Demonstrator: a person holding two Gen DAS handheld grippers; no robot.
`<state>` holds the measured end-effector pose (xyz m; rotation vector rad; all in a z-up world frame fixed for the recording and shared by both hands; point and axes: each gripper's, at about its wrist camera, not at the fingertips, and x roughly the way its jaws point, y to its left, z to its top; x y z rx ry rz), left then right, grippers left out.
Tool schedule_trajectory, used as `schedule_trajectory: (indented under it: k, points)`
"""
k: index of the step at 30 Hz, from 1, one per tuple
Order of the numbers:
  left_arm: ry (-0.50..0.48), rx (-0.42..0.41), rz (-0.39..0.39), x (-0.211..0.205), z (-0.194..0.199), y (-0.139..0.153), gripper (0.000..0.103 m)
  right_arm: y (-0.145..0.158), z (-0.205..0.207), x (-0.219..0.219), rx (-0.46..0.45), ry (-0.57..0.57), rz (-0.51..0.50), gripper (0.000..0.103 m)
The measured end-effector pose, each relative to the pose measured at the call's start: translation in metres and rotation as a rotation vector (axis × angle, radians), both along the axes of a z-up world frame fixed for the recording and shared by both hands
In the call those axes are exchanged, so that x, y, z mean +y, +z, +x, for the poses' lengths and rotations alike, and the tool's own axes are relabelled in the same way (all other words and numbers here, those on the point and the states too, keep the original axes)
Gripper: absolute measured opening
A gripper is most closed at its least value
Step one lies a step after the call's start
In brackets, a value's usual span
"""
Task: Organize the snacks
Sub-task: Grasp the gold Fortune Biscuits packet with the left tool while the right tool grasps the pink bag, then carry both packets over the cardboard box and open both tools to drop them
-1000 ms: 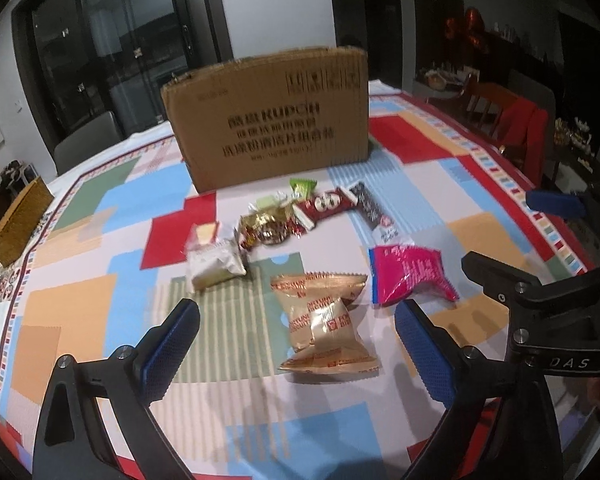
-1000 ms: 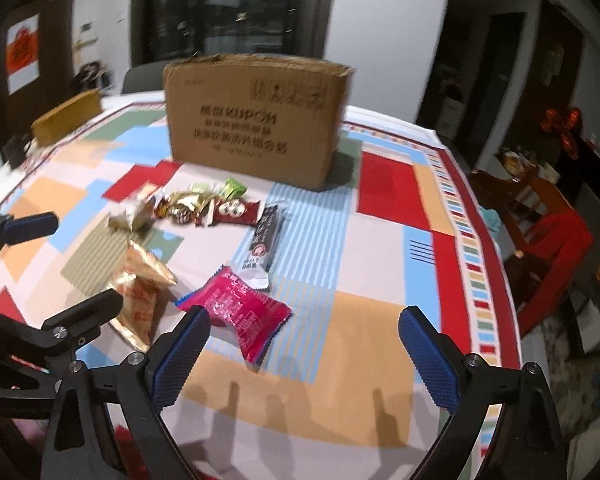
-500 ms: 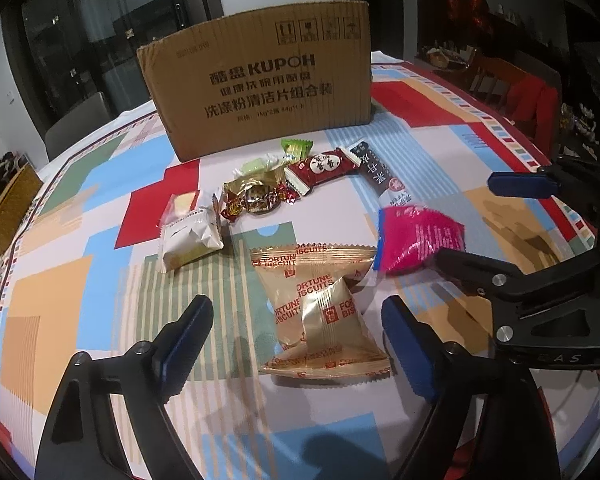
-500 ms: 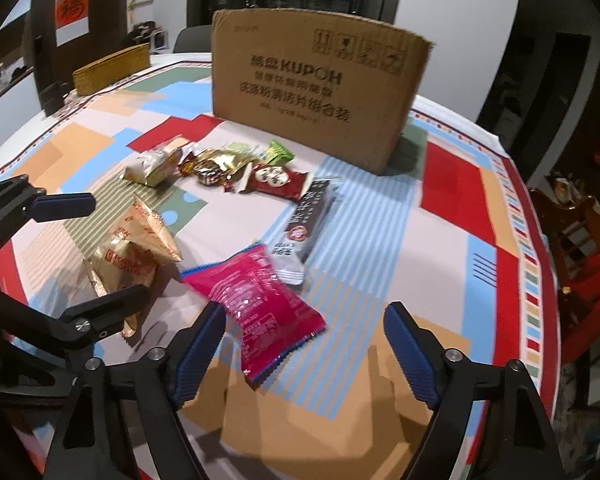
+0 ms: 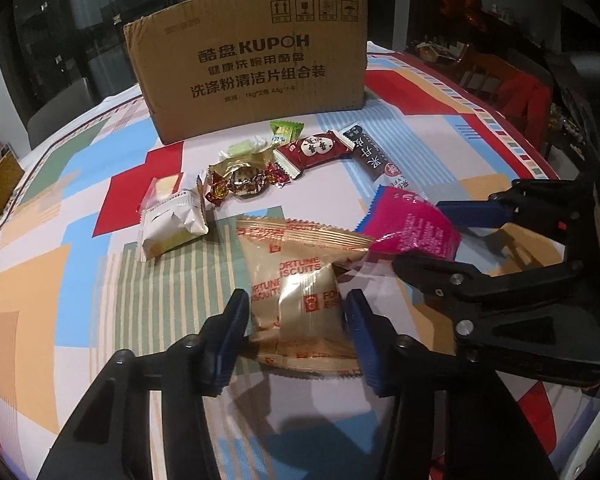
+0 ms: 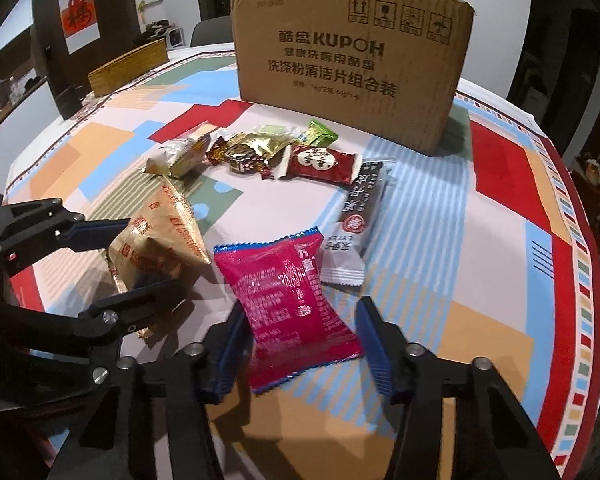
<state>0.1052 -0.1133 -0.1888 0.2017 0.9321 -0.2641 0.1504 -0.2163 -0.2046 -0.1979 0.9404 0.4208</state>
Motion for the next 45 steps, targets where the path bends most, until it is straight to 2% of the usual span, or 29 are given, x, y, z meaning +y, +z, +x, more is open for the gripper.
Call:
schedule_trajectory:
  k: [6, 14, 28, 45]
  points:
    - [0.000, 0.002, -0.005, 0.003, -0.001, 0.002, 0.042, 0.001, -0.003, 0.002, 0.004, -0.029, 0.017, 0.044]
    - [0.031, -0.019, -0.017, 0.013, -0.003, 0.014, 0.042, 0.013, -0.010, 0.002, 0.002, -0.109, 0.052, 0.043]
    - [0.080, -0.096, -0.059, 0.035, -0.002, 0.057, 0.042, 0.063, -0.017, 0.003, -0.085, -0.248, 0.098, 0.042]
    - [0.124, -0.185, -0.089, 0.060, 0.019, 0.110, 0.042, 0.121, -0.009, 0.019, -0.203, -0.305, 0.095, 0.042]
